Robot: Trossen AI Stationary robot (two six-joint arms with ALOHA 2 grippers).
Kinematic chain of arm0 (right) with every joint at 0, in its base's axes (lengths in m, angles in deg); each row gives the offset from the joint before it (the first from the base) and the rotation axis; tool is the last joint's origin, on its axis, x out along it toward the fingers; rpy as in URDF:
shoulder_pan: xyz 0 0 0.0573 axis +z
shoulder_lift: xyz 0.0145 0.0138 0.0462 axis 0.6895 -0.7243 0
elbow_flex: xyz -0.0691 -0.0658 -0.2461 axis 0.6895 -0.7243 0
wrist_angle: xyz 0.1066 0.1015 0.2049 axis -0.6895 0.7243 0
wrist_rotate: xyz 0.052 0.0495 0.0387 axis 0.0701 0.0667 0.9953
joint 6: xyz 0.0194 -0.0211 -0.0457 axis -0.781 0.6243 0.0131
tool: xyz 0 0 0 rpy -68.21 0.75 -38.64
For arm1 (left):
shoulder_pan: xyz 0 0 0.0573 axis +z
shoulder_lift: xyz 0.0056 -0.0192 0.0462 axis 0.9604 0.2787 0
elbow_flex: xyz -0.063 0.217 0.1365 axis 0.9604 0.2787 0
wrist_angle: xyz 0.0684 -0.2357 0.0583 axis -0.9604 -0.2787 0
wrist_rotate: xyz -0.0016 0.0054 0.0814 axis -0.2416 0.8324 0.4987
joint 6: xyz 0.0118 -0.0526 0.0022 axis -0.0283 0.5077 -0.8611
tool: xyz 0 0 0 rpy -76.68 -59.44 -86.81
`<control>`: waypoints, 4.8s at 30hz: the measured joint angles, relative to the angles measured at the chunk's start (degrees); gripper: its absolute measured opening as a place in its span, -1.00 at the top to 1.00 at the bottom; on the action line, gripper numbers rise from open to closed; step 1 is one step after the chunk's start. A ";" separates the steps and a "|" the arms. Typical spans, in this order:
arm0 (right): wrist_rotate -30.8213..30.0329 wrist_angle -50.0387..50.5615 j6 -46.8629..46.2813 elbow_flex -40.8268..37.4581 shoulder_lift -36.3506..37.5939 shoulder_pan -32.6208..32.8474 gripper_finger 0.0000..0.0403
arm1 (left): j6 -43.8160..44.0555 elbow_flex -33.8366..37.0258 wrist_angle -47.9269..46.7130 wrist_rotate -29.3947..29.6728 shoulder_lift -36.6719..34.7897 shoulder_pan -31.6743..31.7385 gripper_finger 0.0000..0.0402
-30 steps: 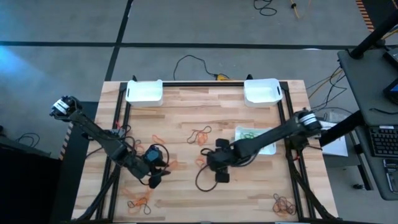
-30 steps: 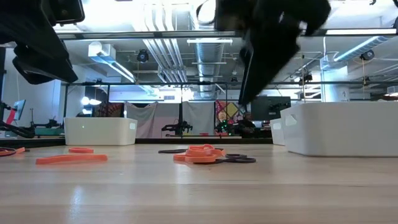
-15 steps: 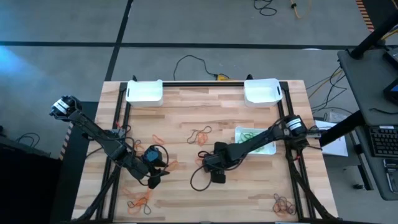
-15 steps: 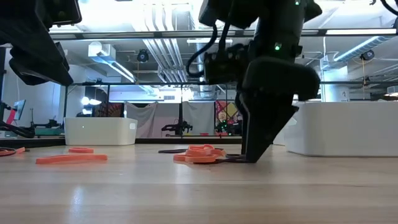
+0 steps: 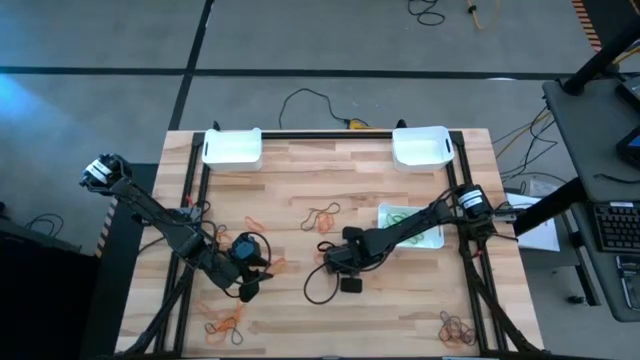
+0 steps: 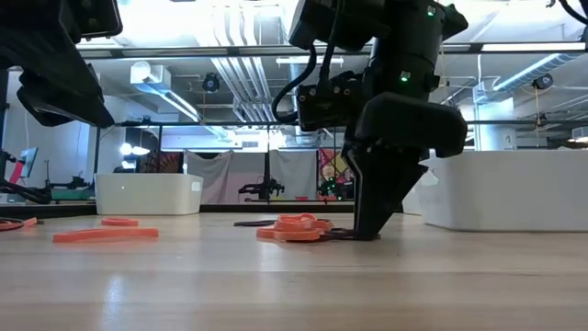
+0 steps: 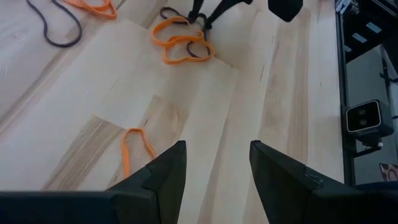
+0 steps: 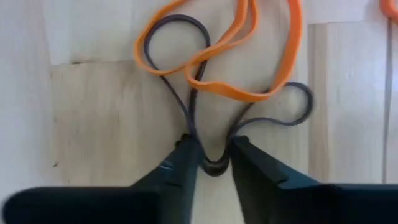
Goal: Sort rubber bands into baskets
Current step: Put the black rubber band into the top right white bin
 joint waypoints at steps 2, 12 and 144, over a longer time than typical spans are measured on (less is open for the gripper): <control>-0.08 0.08 0.44 -0.02 0.08 -0.09 0.78 | 0.01 0.00 0.00 0.01 0.00 0.00 0.20; -0.48 14.21 5.87 4.18 9.69 -1.67 0.94 | 0.22 -2.69 -1.19 -0.02 -0.84 -0.14 0.20; 9.77 20.63 -87.32 -14.23 24.43 33.05 0.95 | -17.35 -19.06 -20.45 -0.99 -7.99 4.61 0.20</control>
